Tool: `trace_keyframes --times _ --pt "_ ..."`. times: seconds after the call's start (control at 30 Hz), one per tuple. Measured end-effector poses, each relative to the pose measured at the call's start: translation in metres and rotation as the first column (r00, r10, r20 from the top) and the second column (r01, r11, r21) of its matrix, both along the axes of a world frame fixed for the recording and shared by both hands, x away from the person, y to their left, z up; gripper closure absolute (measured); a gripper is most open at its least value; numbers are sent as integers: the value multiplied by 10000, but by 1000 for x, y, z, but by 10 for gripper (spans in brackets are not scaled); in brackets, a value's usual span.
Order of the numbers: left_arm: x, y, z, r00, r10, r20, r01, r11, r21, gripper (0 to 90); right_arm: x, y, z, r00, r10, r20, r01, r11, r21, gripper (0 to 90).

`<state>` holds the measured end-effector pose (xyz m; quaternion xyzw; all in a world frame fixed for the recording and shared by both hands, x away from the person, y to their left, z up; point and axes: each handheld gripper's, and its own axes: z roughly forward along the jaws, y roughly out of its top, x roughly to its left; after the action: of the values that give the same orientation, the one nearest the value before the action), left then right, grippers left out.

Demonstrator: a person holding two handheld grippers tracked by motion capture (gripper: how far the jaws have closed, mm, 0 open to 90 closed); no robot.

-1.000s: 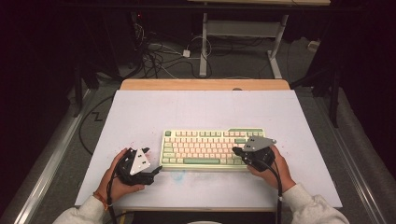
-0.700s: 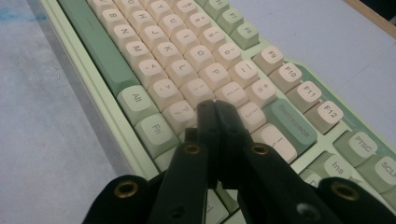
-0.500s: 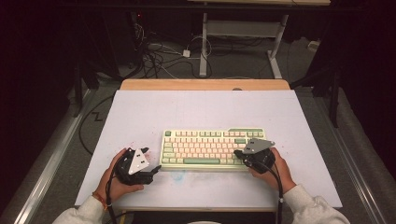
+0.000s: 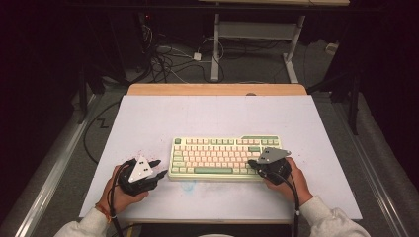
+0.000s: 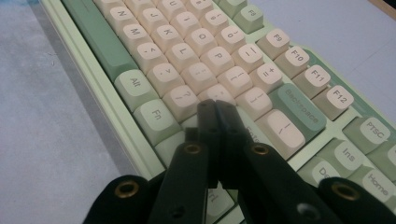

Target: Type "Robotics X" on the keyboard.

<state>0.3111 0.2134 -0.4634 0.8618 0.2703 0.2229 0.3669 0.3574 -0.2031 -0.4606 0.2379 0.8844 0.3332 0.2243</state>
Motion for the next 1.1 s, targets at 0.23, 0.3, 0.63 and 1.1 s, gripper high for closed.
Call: trace_keyframes --times 0.23,0.3,0.63,1.1 --pt "2 4 7 9988 23 -485 -34 9997 -228 875 -1 0 -1 10000 -49 59 49 10000 39 900" --pt "2 3 8 9983 14 -577 -19 10000 -81 876 -1 0 -1 10000 -60 56 60 10000 53 900" --pt "7 -9 13 9955 -93 -946 102 9999 95 875 -2 0 -2 9999 -64 130 63 10000 26 900" --pt "29 -45 20 9919 -664 -1086 714 9965 425 876 -2 0 -2 9999 -46 140 45 10000 51 900"
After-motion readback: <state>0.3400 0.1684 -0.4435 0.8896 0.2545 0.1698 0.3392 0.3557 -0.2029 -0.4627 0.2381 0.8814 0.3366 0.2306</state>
